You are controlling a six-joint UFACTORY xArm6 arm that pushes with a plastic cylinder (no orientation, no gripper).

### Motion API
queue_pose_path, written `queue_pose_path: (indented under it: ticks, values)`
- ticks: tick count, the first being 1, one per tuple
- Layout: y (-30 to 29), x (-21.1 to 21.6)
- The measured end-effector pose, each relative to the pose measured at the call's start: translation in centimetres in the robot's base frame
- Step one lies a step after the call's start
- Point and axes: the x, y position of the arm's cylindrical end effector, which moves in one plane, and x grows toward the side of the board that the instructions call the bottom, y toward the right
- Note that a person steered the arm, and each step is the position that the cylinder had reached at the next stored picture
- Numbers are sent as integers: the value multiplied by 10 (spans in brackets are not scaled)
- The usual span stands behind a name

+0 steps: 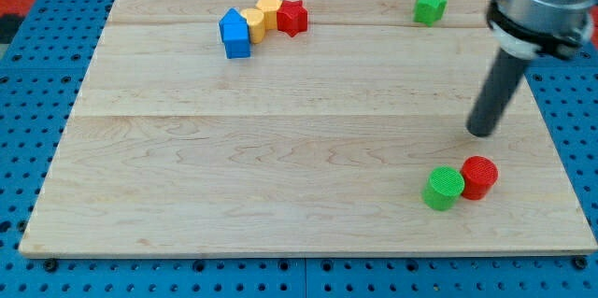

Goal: Bring the red circle close to the right side of the red star

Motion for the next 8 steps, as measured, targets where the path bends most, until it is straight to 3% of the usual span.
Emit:
queue_pose_path:
  ticks: [1, 2, 3, 5, 6, 8]
  values:
    - [90, 34]
    - [63, 62]
    - [6, 42]
    - [-12, 95]
    - [-57, 45]
    - [-70, -60]
